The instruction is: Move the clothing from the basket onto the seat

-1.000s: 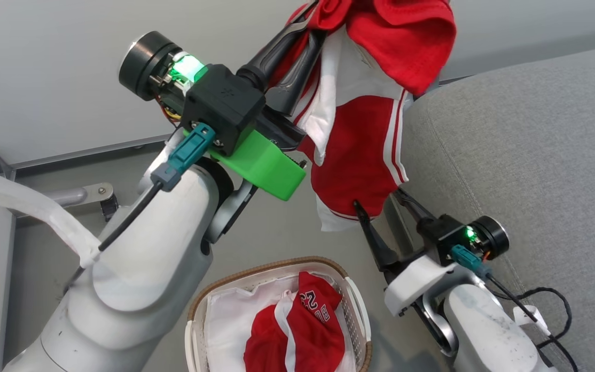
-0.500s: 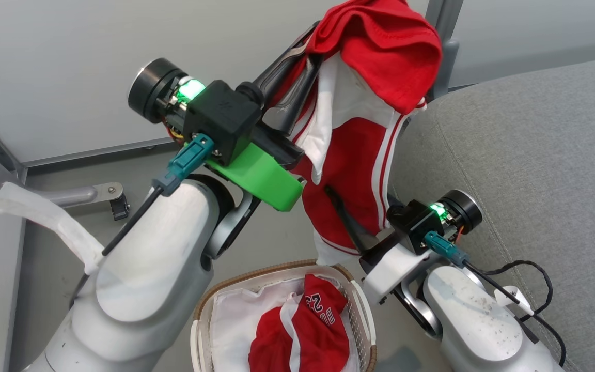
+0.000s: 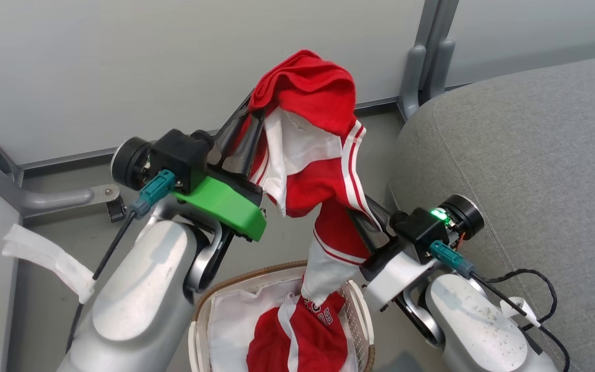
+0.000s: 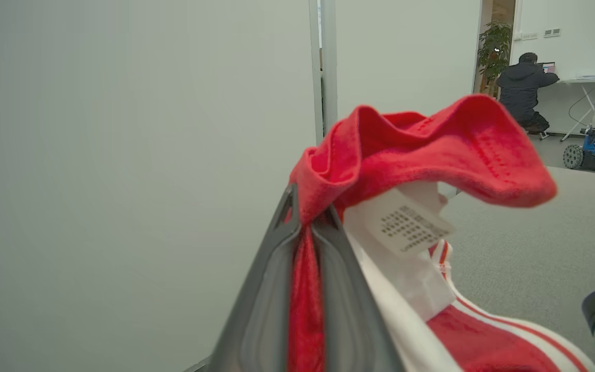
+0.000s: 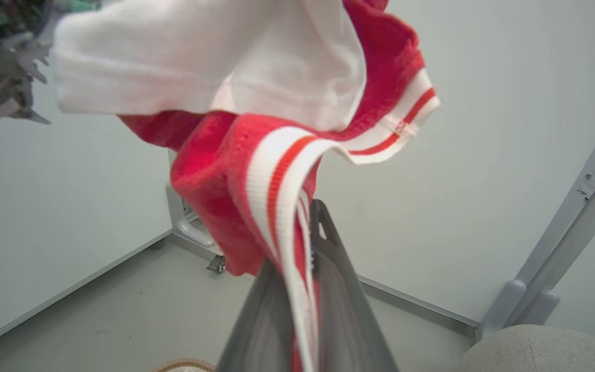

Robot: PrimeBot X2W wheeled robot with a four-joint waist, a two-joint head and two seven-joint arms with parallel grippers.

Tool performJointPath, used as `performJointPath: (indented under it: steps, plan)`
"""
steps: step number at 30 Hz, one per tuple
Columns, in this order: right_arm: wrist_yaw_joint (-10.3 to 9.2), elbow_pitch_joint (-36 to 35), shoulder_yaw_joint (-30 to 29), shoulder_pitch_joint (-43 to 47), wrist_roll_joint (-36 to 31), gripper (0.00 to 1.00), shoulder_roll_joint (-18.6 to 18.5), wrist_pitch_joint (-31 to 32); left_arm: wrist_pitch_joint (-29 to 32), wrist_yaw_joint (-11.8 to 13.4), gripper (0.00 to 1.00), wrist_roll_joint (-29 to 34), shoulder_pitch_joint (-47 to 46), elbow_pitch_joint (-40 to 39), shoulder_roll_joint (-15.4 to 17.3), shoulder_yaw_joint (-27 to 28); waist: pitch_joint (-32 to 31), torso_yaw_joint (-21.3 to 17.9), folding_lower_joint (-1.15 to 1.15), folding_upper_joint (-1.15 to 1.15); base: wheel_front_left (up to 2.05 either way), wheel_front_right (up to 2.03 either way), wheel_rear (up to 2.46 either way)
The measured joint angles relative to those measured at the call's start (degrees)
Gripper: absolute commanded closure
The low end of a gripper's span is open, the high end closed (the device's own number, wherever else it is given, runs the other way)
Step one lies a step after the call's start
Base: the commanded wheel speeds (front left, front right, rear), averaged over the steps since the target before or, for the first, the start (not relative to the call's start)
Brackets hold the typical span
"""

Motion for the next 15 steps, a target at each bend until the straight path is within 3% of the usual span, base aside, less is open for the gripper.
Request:
performJointPath:
  steps: [2,4,15]
  plan:
    - [0.01,-1.1,-0.64,0.37,-0.11,1.0,0.01,0.0,-1.66,-0.11,0.56,-0.63,1.16,1.85,-0.21,0.22,0.14,-0.11,0.0,0.0,0.0,0.0,0.0]
    - [0.0,-2.08,-1.37,0.43,-0.18,1.0,0.05,0.0,-3.1,-0.59,0.0,-1.33,2.2,3.64,-0.45,0.1,0.29,-0.22,0.0,0.0,0.0,0.0,0.0]
    - [0.0,-5.79,-5.11,1.37,-0.38,1.0,0.74,0.0,-7.79,-3.05,0.0,-2.83,8.54,11.63,-2.7,-1.11,1.46,-0.69,0.0,0.0,0.0,0.0,0.0]
